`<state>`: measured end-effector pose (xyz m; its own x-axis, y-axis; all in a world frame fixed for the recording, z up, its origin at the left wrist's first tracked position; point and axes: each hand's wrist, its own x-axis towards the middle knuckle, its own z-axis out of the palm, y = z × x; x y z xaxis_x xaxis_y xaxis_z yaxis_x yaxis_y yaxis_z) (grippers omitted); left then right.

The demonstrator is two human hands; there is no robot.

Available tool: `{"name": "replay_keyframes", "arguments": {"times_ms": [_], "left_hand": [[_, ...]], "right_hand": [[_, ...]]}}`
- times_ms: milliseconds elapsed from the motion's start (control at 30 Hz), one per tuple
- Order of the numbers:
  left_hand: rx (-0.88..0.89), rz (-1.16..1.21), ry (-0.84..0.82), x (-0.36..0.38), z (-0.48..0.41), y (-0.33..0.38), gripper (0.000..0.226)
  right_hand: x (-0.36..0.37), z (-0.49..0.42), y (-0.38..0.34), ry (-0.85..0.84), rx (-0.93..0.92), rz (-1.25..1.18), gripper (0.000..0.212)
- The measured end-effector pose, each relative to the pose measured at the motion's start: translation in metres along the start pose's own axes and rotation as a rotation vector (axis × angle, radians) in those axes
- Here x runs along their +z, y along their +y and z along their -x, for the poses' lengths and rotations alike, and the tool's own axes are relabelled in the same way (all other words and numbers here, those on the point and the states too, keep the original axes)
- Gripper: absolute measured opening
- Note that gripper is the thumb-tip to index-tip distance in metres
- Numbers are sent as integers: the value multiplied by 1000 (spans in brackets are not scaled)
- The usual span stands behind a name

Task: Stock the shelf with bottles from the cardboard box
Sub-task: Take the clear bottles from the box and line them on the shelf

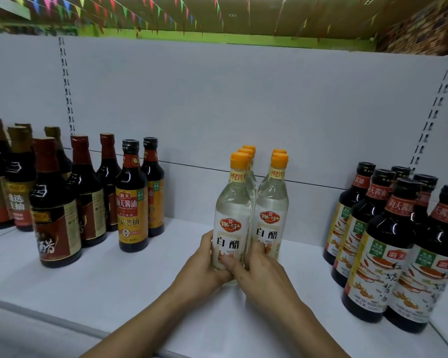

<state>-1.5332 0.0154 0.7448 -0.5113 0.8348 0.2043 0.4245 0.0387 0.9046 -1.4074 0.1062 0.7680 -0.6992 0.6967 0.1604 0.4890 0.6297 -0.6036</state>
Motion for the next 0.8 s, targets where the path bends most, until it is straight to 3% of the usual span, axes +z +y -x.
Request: {"name": "replay_keyframes", "arguments": {"times_ms": [133, 400, 567, 800], "left_hand": [[-13, 34, -15, 3, 7, 10, 86], [-160, -80, 171, -5, 47, 31, 105], [-196, -131, 343, -16, 84, 33, 90], [-180, -160, 669, -39, 154, 37, 50]], "right_hand": [[-8, 7, -1, -2, -35, 123, 34], [-8, 19, -18, 12, -199, 63, 23], [-4, 32, -38, -97, -336, -6, 18], [17, 61, -83, -239, -548, -128, 18]]}}
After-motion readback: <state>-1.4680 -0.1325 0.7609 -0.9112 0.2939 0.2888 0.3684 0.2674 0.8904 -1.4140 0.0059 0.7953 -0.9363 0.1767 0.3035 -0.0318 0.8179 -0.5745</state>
